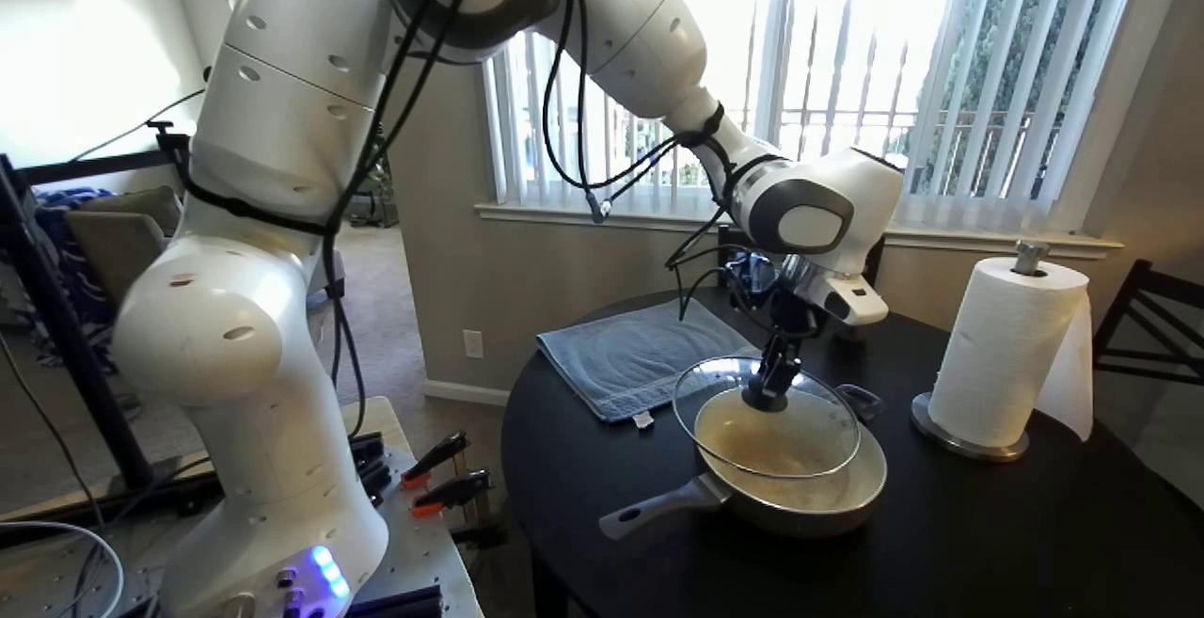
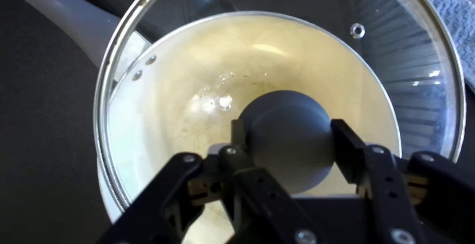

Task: Put the lid on the pot

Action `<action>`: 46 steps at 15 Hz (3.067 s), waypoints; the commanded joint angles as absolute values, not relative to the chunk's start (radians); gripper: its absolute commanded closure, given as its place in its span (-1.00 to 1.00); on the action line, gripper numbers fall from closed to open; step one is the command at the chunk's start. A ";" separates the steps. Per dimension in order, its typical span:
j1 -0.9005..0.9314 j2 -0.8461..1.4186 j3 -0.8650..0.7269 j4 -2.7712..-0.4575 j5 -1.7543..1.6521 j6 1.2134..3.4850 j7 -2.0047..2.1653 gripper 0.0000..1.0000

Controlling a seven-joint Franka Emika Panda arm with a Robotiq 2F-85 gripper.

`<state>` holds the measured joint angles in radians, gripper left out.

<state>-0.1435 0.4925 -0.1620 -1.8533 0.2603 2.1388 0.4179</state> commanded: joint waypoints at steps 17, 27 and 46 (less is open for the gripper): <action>-0.172 0.592 -0.202 -1.724 0.258 2.075 0.457 0.33; -0.164 0.599 -0.190 -1.713 0.260 2.080 0.464 0.33; -0.149 0.582 -0.197 -1.659 0.210 1.997 0.457 -1.00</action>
<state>-0.1597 0.6133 -0.1893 -1.6748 0.2436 2.0539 0.4412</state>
